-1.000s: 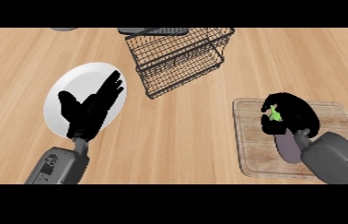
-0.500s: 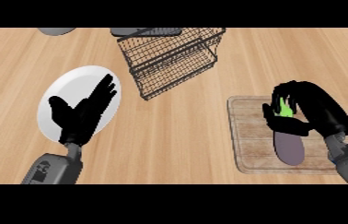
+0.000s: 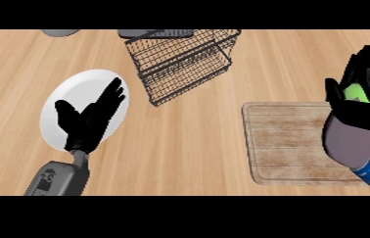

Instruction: Pick the eggplant from the cutting board and place it in the tiered basket

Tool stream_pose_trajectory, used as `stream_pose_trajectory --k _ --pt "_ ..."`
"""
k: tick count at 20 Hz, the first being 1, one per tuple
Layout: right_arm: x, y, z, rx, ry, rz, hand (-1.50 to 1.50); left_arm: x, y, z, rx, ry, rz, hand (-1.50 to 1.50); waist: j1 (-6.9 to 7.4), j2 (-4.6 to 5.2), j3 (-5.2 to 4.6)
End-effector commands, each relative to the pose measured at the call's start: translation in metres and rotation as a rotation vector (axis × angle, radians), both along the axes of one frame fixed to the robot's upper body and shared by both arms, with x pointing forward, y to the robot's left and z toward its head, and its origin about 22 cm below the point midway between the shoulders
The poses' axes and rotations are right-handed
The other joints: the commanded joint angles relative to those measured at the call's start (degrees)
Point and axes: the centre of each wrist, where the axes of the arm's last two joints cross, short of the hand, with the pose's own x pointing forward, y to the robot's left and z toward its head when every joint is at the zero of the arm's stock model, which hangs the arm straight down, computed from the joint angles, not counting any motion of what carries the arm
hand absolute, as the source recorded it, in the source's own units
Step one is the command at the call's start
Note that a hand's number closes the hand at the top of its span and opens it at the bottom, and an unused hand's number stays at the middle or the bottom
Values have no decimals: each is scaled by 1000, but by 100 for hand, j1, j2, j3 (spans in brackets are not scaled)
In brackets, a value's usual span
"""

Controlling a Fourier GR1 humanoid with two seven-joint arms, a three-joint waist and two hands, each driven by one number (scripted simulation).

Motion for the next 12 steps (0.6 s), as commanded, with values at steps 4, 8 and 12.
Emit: stream_pose_trajectory --k 4,8,12 --pt "-18 11 85 -20 -102 5 150 -5 -38 -15 -1 -3 -37 0 101 20 -6" --pt "11 34 104 -14 -104 7 150 -3 -20 -11 14 -4 -61 0 215 42 -9" --pt "30 80 94 -97 -87 9 150 2 -11 2 5 -2 -52 0 232 42 -10"
